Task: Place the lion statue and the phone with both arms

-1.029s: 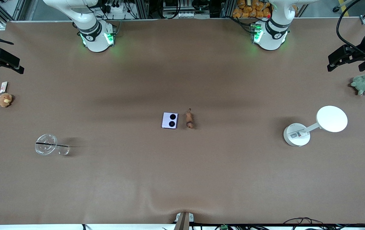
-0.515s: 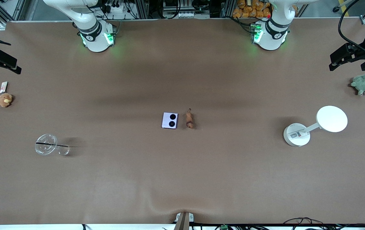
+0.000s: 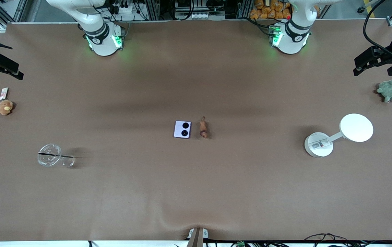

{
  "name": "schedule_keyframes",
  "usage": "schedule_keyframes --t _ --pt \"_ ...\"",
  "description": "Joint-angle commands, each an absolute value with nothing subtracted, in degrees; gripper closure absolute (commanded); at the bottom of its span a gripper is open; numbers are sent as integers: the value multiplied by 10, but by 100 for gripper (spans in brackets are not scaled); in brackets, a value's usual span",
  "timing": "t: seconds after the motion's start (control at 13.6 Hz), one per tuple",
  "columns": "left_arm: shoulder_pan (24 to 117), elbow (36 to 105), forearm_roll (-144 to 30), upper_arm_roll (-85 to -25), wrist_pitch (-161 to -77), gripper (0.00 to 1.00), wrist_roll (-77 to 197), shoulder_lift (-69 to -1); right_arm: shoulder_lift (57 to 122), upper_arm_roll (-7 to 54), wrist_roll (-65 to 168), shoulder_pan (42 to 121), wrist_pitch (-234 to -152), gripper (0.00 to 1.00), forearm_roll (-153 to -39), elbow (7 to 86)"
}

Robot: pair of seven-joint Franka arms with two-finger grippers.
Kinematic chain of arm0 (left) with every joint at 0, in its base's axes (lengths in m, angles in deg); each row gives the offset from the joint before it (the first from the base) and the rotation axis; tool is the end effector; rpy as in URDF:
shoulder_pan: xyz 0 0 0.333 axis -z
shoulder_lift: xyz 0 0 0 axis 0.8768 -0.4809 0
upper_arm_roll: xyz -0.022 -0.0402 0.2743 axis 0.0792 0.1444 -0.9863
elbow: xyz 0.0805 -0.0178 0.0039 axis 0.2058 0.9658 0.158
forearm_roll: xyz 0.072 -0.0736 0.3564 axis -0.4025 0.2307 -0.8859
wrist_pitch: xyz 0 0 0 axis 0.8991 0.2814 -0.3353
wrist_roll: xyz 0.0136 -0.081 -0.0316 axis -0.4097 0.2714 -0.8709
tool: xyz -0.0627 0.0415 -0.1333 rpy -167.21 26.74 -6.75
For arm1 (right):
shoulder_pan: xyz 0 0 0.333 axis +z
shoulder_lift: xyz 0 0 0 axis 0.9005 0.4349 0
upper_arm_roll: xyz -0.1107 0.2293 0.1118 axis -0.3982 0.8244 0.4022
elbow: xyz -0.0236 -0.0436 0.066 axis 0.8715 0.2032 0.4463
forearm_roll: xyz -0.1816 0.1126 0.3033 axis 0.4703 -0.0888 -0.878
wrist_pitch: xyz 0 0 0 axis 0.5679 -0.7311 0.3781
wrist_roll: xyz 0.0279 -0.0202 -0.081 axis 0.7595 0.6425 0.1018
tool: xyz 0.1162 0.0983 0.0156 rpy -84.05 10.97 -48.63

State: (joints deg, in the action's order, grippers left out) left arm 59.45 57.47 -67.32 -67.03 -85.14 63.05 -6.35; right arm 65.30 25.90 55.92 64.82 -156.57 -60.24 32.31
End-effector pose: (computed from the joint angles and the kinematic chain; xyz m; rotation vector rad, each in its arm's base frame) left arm 0.5016 -0.0392 0.5854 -3.1147 0.0223 0.0152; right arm 0.5024 -0.0200 0.5759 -3.1137 0.0479 0.1278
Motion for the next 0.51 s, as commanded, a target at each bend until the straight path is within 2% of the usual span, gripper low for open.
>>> schedule_keyframes --t 0.0,0.44 --pt "591 571 -659 -668 -843 0 634 -63 658 266 565 641 -1561 0 -605 313" --pt "607 571 -661 -659 -850 0 602 -88 661 266 565 641 -1561 0 -606 313"
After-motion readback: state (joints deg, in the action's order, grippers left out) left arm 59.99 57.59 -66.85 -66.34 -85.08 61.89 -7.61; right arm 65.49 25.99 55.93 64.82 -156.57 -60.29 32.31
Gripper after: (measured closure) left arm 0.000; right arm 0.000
